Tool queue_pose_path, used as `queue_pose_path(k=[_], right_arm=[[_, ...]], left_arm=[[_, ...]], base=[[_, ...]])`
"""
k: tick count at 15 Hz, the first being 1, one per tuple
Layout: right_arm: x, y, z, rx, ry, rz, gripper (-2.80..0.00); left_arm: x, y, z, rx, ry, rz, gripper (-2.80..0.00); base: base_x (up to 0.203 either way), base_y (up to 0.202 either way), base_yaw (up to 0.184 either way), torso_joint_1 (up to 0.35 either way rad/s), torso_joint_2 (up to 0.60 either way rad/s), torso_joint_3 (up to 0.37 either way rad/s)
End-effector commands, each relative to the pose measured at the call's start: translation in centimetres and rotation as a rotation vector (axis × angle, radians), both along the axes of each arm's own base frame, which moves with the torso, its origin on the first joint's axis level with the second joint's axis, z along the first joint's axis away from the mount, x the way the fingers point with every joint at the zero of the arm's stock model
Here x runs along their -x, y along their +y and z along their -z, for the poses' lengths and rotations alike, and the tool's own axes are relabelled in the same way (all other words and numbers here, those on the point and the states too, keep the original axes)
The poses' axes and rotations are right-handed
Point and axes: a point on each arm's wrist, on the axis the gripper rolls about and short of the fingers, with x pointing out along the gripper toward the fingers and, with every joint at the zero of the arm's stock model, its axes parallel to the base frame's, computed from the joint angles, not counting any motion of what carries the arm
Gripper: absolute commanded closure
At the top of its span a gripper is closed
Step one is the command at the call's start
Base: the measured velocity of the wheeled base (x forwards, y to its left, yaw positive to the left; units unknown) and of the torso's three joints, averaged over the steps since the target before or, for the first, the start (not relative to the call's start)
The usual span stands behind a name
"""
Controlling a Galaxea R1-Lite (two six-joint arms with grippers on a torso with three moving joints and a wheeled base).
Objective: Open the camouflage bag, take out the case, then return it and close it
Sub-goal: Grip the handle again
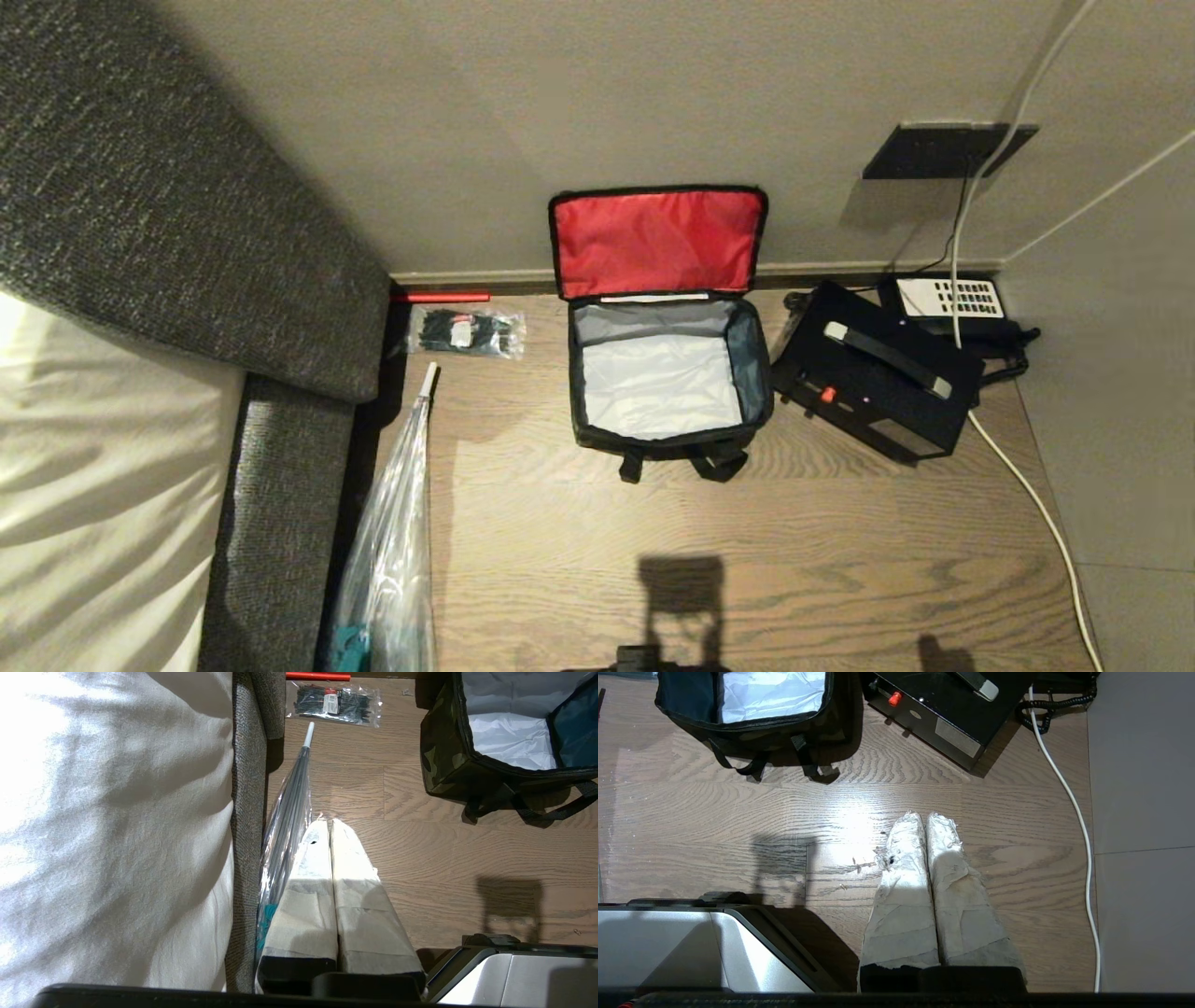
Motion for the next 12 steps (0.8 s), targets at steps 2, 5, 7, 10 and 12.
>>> queue_pose_path(k=[2,5,7,10,12], right_arm=[[-0.01,0.00,0.00,0.001,0.002,-0.001,0.00],[-0.01,0.00,0.00,0.001,0.002,-0.001,0.00],[-0.01,0.00,0.00,0.001,0.002,-0.001,0.00],[-0.01,0.00,0.00,0.001,0.002,-0.001,0.00],[-0.01,0.00,0.00,0.001,0.002,-0.001,0.00]], left_arm=[[0.00,0.00,0.04,0.000,-0.002,-0.001,0.00],[0.00,0.00,0.05,0.000,0.000,-0.001,0.00],[0.00,0.00,0.03,0.000,-0.002,-0.001,0.00],[0.00,0.00,0.05,0.000,0.000,-0.001,0.00],[0.00,0.00,0.05,0.000,0.000,-0.001,0.00]], base=[[0.000,0.000,0.000,0.000,0.00,0.000],[0.000,0.000,0.000,0.000,0.00,0.000],[0.000,0.000,0.000,0.000,0.00,0.000],[0.000,0.000,0.000,0.000,0.00,0.000],[0.000,0.000,0.000,0.000,0.00,0.000]])
